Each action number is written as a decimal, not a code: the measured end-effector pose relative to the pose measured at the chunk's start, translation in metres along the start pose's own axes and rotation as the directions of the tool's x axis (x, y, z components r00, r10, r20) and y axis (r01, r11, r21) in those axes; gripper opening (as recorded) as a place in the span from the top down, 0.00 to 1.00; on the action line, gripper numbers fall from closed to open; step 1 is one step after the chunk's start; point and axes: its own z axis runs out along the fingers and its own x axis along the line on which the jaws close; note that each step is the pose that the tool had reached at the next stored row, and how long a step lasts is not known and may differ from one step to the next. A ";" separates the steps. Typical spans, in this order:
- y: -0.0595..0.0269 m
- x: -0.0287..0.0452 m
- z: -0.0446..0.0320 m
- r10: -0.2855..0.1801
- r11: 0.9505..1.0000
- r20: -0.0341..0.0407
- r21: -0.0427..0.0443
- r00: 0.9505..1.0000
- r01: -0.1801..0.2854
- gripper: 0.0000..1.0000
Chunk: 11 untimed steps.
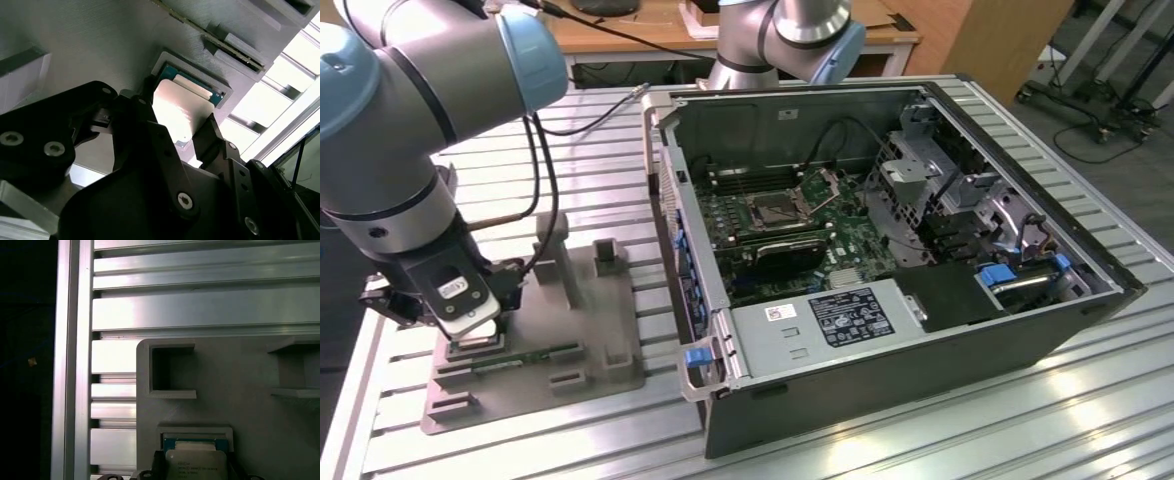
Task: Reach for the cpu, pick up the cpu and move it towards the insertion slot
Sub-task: 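Pick up the cpu and move it towards the insertion slot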
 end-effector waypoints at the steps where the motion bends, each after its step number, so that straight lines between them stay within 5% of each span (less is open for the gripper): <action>1: 0.0000 0.0000 -0.0005 0.000 1.000 0.000 0.000 1.000 0.000 0.45; 11: 0.0001 0.0000 -0.0036 0.000 1.000 0.000 0.000 1.000 0.000 0.45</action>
